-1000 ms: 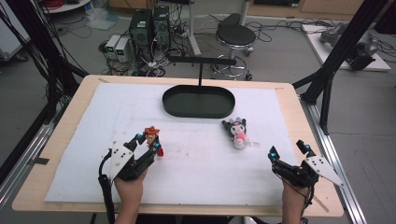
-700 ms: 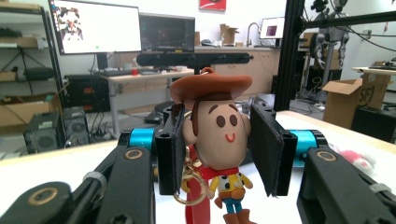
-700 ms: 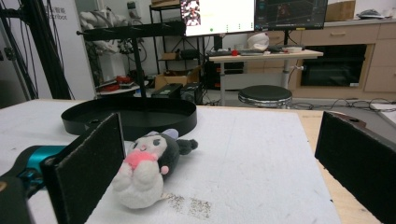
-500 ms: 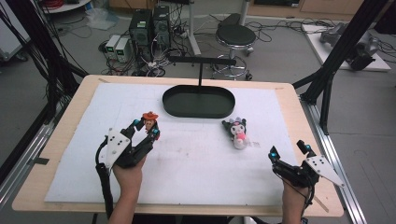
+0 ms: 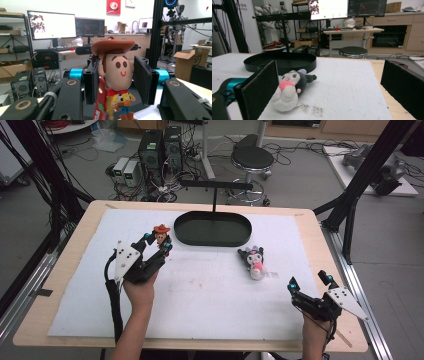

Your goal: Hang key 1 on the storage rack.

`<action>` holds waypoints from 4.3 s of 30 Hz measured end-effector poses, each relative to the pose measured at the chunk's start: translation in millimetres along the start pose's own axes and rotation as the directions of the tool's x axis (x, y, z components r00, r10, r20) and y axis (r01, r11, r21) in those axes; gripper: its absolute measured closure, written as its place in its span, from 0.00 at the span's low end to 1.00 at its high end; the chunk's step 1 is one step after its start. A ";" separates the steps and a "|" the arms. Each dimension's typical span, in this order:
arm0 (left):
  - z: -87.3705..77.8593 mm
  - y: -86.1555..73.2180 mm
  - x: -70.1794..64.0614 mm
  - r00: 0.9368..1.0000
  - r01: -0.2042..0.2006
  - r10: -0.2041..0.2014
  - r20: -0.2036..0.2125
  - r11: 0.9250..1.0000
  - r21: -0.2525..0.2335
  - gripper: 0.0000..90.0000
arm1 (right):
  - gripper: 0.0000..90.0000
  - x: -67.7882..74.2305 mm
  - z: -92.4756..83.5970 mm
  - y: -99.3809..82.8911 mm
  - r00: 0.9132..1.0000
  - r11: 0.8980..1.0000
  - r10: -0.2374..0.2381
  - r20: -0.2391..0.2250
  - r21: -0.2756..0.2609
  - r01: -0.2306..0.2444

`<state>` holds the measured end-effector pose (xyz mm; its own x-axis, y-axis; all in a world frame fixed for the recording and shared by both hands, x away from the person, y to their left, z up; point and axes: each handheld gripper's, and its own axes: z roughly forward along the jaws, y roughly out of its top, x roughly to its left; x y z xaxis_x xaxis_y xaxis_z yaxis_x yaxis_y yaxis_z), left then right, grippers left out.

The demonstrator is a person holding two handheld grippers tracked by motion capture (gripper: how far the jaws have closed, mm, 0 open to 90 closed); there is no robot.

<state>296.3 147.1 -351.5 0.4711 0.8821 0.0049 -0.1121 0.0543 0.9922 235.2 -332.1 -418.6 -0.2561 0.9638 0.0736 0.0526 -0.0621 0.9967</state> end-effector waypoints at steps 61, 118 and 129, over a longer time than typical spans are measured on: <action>142.9 3.9 48.5 0.996 0.021 -0.027 0.080 0.997 0.068 0.63 | 0.01 -4.0 3.7 -6.4 1.000 1.000 0.008 0.014 0.028 -0.009; 179.0 -11.4 70.7 0.998 0.002 -0.007 0.057 0.995 0.100 0.63 | 0.01 -5.9 10.9 -16.1 1.000 0.997 -0.007 0.024 0.081 0.005; 184.8 -14.3 66.8 1.000 -0.004 0.001 0.028 0.994 0.108 0.63 | 0.01 -5.4 12.2 -17.0 1.000 0.996 -0.012 0.023 0.090 0.010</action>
<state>491.1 118.7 -342.4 0.4953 0.8686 0.0098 -0.0188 -0.0006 0.9998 247.5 -333.1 -436.3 -0.2347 0.9702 0.0604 0.1361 -0.0287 0.9903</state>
